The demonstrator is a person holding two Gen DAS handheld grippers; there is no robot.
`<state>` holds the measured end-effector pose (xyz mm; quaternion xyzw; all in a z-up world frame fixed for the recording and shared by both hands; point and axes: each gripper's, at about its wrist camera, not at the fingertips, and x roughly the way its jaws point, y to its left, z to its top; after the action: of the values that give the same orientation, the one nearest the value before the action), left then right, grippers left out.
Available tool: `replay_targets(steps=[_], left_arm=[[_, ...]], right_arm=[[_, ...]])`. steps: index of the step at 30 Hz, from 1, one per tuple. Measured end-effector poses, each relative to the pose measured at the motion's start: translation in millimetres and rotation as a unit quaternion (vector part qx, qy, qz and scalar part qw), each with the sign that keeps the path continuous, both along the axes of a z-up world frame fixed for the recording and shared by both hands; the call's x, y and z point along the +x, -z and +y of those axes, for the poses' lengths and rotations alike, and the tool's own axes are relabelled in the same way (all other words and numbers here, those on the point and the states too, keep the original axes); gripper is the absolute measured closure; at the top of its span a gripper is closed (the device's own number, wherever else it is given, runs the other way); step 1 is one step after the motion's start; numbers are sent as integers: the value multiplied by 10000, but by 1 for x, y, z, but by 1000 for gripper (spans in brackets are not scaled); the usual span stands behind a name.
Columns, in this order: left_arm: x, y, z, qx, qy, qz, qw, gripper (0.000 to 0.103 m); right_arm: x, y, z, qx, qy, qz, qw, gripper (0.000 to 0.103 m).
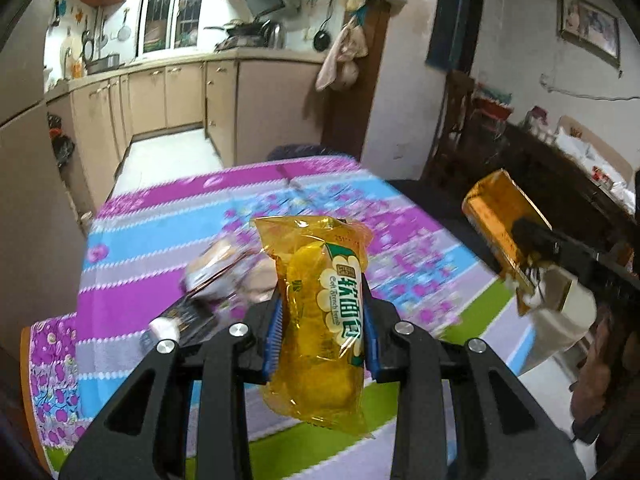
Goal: Collect trash
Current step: 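Carry the yellow snack bag and gold box with both tools over the basin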
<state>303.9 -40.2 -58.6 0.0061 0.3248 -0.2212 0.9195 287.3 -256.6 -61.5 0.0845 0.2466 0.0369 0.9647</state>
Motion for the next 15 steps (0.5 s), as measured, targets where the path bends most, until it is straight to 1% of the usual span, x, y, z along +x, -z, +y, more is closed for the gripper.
replay_targets(steps=[2,5,9,15], left_arm=[[-7,-11,-20,-42,101,-54,9999,73],[-17,-23,-50,-86,275,-122,9995,73],[-31,-36,-92,-156,572,-196,9980,73],[-45,-45,-150,-155,959,-221,9950,73]], right_arm=[[-18,-11,-8,-216,204,-160,9994,77],[-42,-22,-26,-397,510,-306,9974,77],[-68,-33,-56,-521,870,-385,9941,77],[-107,-46,-110,-666,1333,-453,9878,77]])
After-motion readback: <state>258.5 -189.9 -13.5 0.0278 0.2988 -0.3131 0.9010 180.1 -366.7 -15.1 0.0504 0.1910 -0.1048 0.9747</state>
